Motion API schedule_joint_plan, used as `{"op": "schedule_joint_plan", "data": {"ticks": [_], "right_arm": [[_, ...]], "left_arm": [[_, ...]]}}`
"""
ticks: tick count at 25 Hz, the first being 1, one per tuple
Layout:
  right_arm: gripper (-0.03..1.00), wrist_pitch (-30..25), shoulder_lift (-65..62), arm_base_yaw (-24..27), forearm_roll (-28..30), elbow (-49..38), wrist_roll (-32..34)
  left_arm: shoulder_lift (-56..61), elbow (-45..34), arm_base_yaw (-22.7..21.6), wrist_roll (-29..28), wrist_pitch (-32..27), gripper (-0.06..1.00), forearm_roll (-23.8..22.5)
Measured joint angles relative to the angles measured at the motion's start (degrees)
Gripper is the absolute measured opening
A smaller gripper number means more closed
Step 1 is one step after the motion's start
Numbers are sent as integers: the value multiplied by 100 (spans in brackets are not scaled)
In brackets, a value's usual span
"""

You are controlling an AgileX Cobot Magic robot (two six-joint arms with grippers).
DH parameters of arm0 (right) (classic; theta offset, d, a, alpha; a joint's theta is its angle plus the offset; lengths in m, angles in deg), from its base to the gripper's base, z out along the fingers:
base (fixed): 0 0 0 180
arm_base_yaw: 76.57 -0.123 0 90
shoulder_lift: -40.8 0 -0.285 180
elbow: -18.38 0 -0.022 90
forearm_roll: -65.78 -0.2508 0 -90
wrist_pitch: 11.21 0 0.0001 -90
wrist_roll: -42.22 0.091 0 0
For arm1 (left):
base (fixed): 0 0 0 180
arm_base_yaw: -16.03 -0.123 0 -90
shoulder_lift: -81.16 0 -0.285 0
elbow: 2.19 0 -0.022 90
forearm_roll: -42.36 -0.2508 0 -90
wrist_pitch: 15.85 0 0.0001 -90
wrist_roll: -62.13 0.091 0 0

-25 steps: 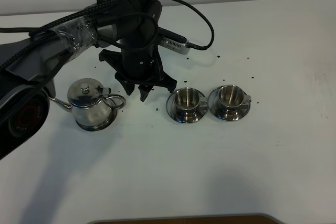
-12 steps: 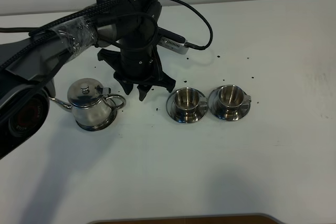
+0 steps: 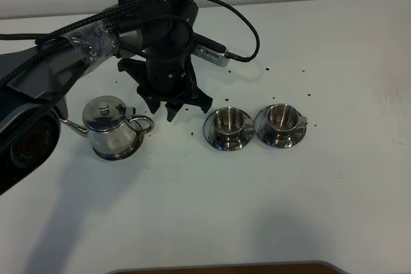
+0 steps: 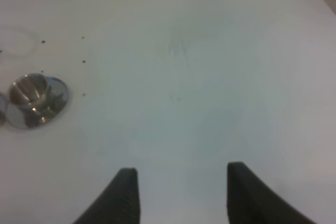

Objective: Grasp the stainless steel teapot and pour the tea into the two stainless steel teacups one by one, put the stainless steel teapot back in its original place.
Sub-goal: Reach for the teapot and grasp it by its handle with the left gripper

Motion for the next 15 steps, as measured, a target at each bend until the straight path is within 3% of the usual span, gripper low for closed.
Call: {"op": "schedule_joint_plan", "data": {"ticks": [15], "right_arm": [[39, 0, 0, 0, -5, 0, 0]], "left_arm": [[-16, -321, -33, 29, 0, 37, 127]]}}
